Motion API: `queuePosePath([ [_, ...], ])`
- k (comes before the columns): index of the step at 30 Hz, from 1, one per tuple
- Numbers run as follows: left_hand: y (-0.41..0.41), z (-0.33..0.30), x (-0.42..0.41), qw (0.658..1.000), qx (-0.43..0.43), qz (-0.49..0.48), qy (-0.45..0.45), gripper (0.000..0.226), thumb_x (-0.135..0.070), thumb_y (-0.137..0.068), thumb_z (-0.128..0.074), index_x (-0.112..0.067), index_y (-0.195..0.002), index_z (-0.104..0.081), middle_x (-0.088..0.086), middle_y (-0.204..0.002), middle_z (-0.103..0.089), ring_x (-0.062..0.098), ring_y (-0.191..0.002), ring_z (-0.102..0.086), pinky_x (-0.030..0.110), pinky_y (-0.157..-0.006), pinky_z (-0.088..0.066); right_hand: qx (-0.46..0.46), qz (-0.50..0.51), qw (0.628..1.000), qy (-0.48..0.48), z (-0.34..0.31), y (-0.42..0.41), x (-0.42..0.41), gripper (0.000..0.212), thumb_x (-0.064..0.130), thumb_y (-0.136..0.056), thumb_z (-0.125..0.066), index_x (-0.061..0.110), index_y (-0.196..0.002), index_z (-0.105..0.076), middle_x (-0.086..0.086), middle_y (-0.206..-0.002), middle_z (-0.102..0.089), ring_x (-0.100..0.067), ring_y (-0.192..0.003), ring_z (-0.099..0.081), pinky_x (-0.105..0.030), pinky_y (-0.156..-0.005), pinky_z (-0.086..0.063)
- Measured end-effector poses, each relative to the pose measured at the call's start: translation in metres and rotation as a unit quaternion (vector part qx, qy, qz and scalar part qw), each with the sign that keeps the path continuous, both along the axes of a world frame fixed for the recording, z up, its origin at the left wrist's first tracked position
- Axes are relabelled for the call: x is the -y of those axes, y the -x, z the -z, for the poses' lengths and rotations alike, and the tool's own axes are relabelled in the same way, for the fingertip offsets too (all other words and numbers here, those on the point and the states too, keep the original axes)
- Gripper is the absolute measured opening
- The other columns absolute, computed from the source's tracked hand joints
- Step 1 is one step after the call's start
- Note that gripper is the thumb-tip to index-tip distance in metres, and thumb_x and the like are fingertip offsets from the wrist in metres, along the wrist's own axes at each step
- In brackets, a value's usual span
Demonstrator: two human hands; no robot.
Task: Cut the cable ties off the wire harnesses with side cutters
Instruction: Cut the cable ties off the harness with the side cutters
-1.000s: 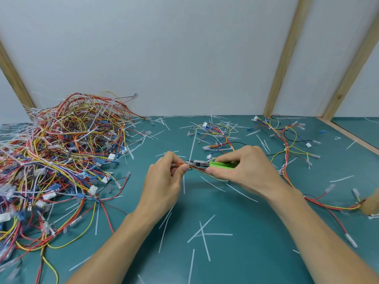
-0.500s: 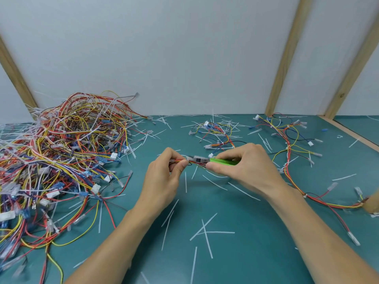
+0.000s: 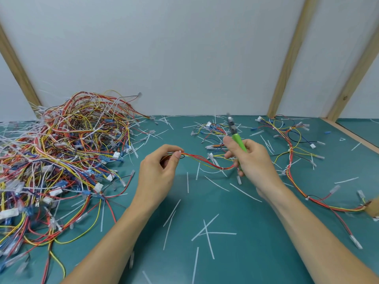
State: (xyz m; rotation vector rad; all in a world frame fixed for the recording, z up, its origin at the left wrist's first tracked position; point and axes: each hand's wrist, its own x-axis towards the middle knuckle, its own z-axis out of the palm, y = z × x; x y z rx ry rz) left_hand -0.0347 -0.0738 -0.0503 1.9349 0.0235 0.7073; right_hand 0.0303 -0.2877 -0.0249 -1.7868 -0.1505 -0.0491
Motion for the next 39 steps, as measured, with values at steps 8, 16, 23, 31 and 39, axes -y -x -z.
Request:
queuePosePath([
  [8,-0.005,0.003,-0.011,0.999,0.011,-0.020,0.045,0.015,-0.013,-0.099,-0.062,-0.025,-0.095,-0.070,-0.007,-0.089,-0.073,0.013,-0.090,-0.068,0.027,-0.082,-0.049,0.060,-0.092,0.977,0.183,0.017,-0.009,0.012,0.038,0.007,-0.079,-0.078,0.027,-0.095,-0.051,0.018,-0.095,-0.076,0.001,-0.060,-0.056,-0.033,-0.074,-0.051],
  [16,-0.003,-0.003,-0.012,0.998,0.011,-0.020,0.064,0.007,-0.018,-0.094,-0.069,-0.023,-0.090,-0.072,-0.002,-0.084,-0.073,0.018,-0.083,-0.066,0.025,-0.079,-0.050,0.098,-0.093,0.959,0.248,0.027,-0.008,0.002,0.035,0.022,-0.082,-0.081,0.034,-0.089,-0.049,0.027,-0.090,-0.073,-0.003,-0.073,-0.064,-0.038,-0.075,-0.058],
  [23,0.003,0.000,-0.010,0.949,-0.027,-0.204,-0.240,0.024,-0.026,-0.089,-0.073,-0.024,-0.112,-0.071,0.000,-0.115,-0.061,0.026,-0.110,-0.057,0.049,-0.104,-0.040,0.081,-0.087,0.981,0.156,0.025,-0.009,0.003,0.027,0.013,-0.084,-0.083,0.020,-0.090,-0.058,0.017,-0.083,-0.075,-0.012,-0.073,-0.069,-0.010,-0.062,-0.049],
  [31,0.002,0.003,0.011,0.938,0.057,0.011,-0.342,0.035,-0.008,-0.089,-0.069,-0.028,-0.117,-0.069,-0.014,-0.120,-0.065,0.008,-0.118,-0.058,0.033,-0.125,-0.012,0.061,-0.115,0.984,0.123,0.023,-0.002,-0.008,0.028,0.013,-0.083,-0.084,0.017,-0.093,-0.058,0.008,-0.084,-0.076,-0.012,-0.074,-0.067,-0.030,-0.078,-0.054],
  [39,-0.004,0.010,0.009,0.953,0.033,0.039,-0.300,0.018,-0.032,-0.086,-0.078,-0.035,-0.104,-0.075,-0.015,-0.092,-0.064,0.012,-0.094,-0.059,0.030,-0.093,-0.039,0.074,-0.169,0.979,0.092,0.023,0.005,-0.013,0.029,0.014,-0.085,-0.082,0.026,-0.088,-0.056,0.005,-0.084,-0.075,-0.007,-0.064,-0.061,-0.030,-0.071,-0.054],
])
